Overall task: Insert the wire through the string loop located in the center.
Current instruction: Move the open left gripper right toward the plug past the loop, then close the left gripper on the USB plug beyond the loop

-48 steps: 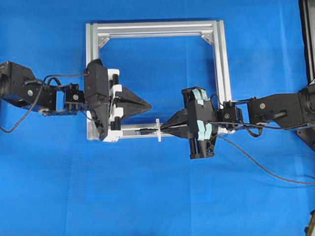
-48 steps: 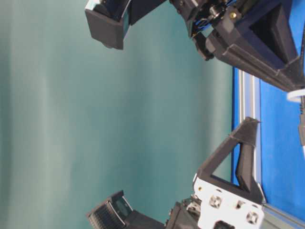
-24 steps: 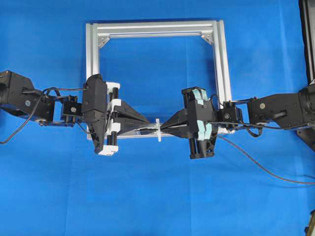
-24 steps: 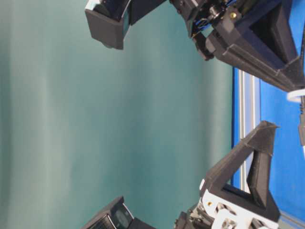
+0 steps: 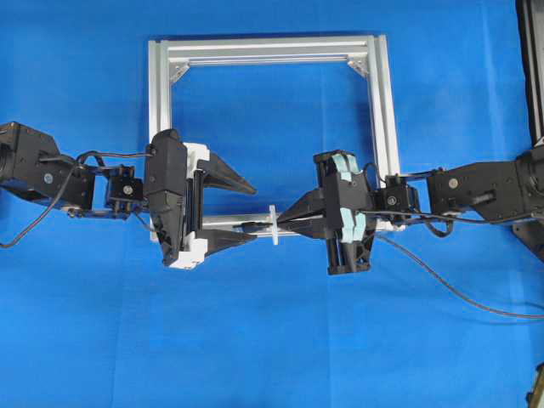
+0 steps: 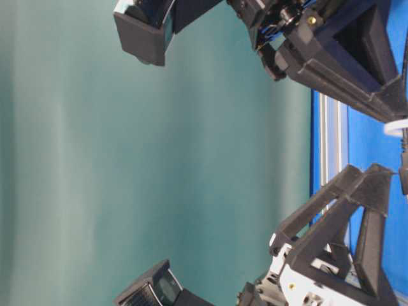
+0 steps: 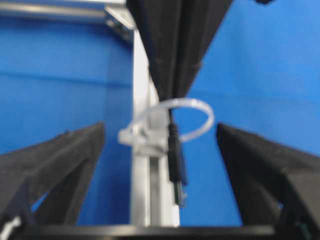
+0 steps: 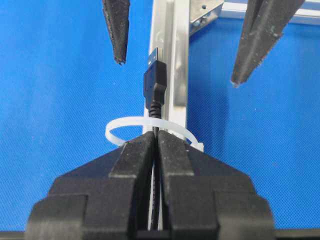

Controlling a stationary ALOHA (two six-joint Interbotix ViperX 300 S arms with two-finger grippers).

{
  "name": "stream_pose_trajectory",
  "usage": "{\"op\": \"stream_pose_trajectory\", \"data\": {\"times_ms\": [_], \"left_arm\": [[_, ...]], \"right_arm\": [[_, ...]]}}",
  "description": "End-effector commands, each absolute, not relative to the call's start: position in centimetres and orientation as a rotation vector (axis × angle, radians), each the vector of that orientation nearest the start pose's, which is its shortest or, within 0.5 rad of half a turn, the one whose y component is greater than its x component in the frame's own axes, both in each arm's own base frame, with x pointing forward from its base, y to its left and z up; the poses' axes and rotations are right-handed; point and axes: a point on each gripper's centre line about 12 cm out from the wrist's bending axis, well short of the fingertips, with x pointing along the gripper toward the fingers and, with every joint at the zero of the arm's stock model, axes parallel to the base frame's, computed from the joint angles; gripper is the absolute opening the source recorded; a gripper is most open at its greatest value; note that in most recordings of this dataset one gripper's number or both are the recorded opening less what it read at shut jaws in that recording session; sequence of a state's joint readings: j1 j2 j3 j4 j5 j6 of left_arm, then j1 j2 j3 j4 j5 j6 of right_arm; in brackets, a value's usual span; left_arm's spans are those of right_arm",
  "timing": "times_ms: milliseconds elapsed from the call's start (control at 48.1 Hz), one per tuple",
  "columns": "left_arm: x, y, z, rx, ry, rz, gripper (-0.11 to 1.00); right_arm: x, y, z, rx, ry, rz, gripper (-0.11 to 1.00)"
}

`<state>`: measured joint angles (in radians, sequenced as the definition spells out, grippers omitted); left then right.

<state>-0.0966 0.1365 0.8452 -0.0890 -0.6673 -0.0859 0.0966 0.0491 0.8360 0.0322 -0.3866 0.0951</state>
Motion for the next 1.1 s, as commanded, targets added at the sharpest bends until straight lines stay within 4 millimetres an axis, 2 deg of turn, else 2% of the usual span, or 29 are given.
{"op": "stream_pose_trajectory", "data": {"times_ms": [0,520,1082], "left_arm": [[38.3,-3.1,14.2,-0.133,0.286,-0.023,0.88],[38.6,-3.2,11.2,-0.142,0.378,-0.014,0.87],[38.9,-3.3,11.5,-0.147,0.364,-0.015,0.86]], "right_arm": [[37.0,3.4,14.3,0.095,0.47,0.053,-0.02],[36.9,3.4,14.3,0.094,0.473,0.053,-0.02],[36.8,3.4,14.1,0.094,0.479,0.053,-0.02]]}}
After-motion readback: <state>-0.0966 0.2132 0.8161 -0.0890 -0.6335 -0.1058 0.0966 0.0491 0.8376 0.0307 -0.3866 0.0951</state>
